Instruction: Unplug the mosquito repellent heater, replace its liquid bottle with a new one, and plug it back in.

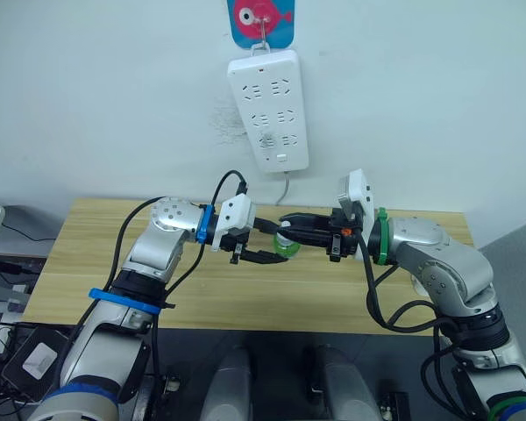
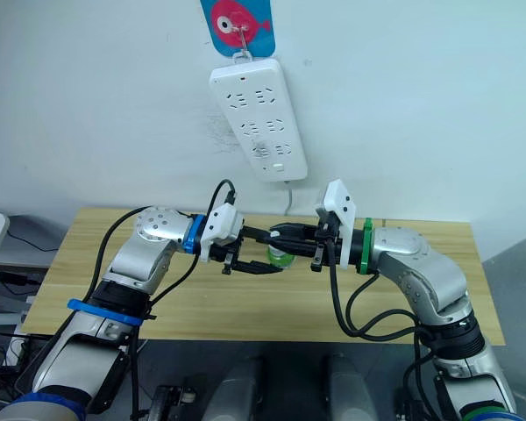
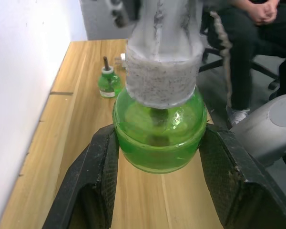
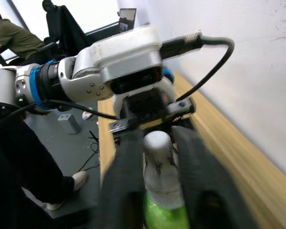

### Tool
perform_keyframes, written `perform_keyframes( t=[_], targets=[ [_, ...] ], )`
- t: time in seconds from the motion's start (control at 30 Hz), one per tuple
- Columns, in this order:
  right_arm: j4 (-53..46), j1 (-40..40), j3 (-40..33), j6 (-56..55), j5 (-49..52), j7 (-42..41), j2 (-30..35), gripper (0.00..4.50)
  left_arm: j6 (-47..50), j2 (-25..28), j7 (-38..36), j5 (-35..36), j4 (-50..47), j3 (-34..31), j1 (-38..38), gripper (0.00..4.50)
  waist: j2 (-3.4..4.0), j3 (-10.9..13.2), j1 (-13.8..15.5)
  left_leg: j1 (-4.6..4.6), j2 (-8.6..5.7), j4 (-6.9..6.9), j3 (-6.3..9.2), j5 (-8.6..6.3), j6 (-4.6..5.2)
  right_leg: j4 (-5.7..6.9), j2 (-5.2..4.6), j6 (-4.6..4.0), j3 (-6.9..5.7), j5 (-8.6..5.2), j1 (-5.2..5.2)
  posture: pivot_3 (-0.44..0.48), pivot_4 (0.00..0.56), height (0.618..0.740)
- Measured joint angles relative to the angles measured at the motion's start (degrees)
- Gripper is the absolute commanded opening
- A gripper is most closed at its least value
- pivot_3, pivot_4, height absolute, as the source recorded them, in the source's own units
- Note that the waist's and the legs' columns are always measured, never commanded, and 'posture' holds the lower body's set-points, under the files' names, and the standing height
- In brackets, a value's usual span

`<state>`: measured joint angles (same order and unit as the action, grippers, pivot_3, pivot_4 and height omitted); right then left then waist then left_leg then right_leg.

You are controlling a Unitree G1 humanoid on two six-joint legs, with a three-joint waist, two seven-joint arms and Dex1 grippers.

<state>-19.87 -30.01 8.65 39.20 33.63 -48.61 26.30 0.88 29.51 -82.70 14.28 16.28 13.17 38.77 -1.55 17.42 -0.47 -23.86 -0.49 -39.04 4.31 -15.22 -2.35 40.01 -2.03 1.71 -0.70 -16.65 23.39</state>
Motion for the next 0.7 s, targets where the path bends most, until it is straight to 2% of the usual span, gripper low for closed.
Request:
perform_keyframes(
  t=[0.23,0.37,0.47,0.57,0.7],
  targets=[
    [-0.1,-1.0,-1.3,-0.5,1.6,-0.8,-0.7,0.25,0.1,0.2,0.4,0.0,-0.4,0.0,-0.3,2.16,0.0,0.0,0.0,0.01,0.0,0.0,-0.03,0.0,0.0,0.0,0.0,0.0,0.02,0.0,0.0,0.07,0.252,0.74],
    [-2.4,-8.5,-7.0,3.8,8.1,2.9,-1.0,0.25,-0.1,0.3,1.0,-0.1,-0.3,-0.1,-1.3,2.16,0.0,0.0,0.0,0.01,0.03,0.0,0.01,0.0,0.0,0.0,0.0,0.0,0.0,0.0,0.01,0.075,0.252,0.74],
    [-2.3,-12.5,-13.5,6.6,11.0,9.0,-0.5,0.25,-0.3,0.6,1.4,-0.1,-0.3,-0.1,-3.4,2.16,-0.02,0.0,0.2,0.0,0.02,0.03,0.02,0.0,0.0,-0.02,-0.02,-0.01,0.03,0.0,0.01,0.078,0.25,0.74],
    [-1.5,-7.9,-16.2,4.2,6.8,13.9,1.0,0.25,-0.2,1.3,2.2,-0.1,-0.6,-0.1,-5.1,2.16,-0.06,0.0,0.8,-0.08,-0.06,0.05,0.12,0.0,0.0,-0.05,-0.05,0.0,0.05,0.0,0.0,0.078,0.253,0.74],
    [3.3,8.6,-12.1,-11.1,-9.5,18.5,1.0,0.25,0.1,1.8,3.0,0.1,-3.0,-0.8,-5.8,2.16,-0.11,-0.1,1.2,-0.09,-0.13,0.06,-0.02,-0.01,0.02,-0.03,-0.07,0.0,0.07,0.0,0.04,0.082,0.262,0.74]
  ],
)
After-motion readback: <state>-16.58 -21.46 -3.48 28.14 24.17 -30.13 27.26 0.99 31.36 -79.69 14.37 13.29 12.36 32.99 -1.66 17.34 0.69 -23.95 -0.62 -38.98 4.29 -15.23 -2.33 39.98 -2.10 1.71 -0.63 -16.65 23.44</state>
